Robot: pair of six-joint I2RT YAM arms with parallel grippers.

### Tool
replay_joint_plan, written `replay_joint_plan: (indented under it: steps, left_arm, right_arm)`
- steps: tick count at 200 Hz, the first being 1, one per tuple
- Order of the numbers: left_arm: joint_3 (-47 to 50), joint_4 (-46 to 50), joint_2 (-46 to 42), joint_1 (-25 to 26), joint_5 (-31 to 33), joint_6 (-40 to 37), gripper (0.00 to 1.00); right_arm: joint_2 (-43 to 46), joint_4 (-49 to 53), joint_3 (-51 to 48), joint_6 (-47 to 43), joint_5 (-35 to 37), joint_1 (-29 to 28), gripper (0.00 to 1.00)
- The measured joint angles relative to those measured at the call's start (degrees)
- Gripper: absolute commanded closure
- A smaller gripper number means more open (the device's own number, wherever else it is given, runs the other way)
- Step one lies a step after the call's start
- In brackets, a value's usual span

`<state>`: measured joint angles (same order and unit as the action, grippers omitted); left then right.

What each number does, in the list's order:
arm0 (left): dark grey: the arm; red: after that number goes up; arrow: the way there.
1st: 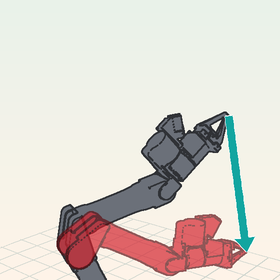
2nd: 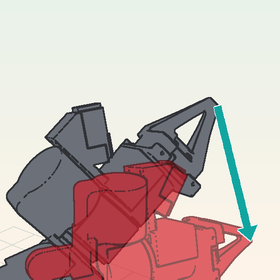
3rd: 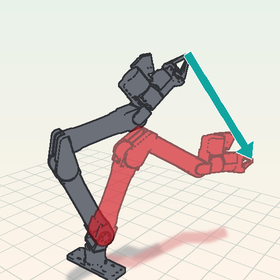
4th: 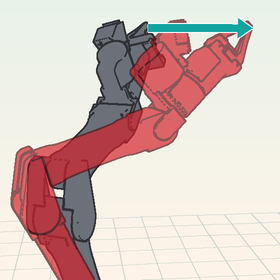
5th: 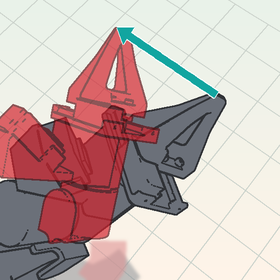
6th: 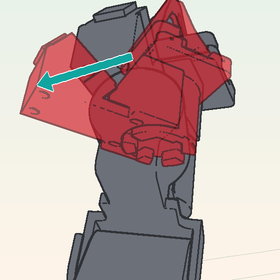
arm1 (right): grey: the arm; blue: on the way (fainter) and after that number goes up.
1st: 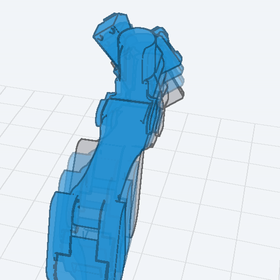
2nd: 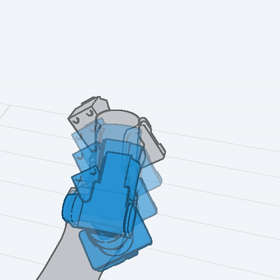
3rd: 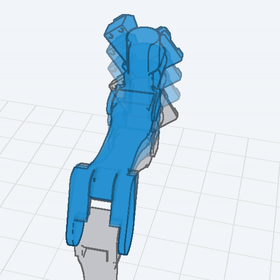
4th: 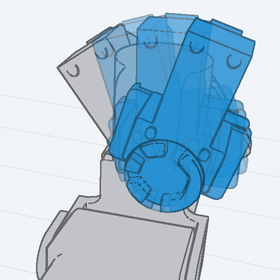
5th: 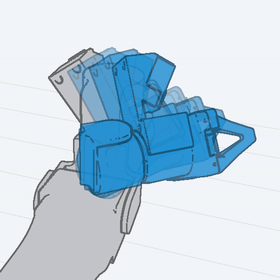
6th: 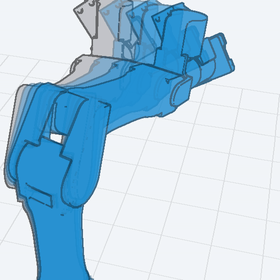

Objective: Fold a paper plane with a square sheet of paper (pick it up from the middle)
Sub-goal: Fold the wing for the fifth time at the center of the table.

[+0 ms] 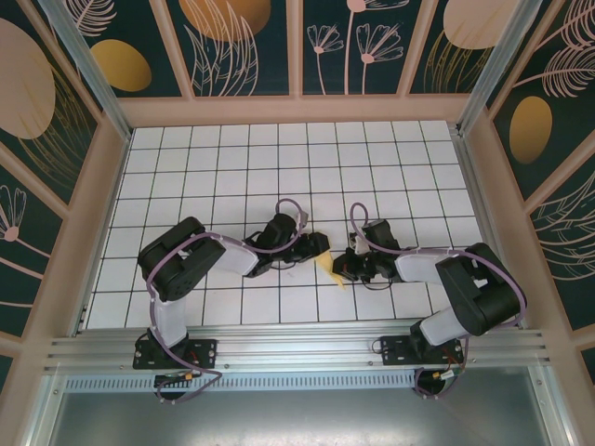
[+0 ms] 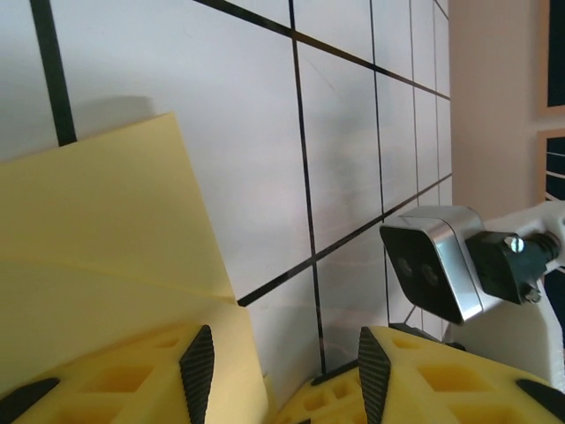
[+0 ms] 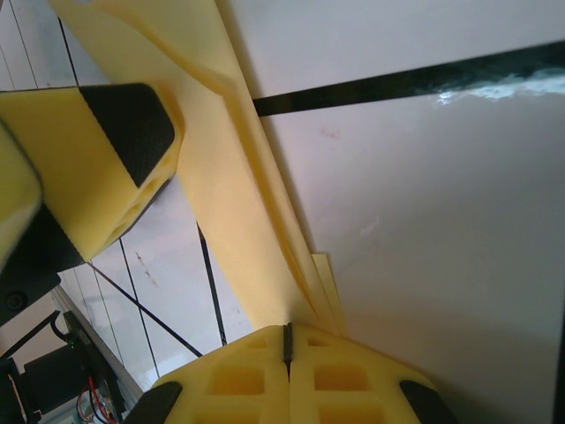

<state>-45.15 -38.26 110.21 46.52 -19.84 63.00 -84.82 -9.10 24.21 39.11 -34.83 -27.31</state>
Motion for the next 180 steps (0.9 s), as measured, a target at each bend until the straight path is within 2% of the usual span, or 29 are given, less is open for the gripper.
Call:
replay_joint_plan:
  steps: [80, 180]
  left_arm:
    - [-3.1, 6.5, -0.2, 0.2, 2.2, -3.3, 0.49]
    - [-6.8, 13.9, -0.2, -3.7, 5.6, -9.0, 0.47]
  right_arm:
    - [-0.1, -1.2, -0.4, 0.2, 0.1, 0.0, 0.96]
    - [-0.1, -1.9, -0.7, 0.2, 0.0, 0.0, 0.96]
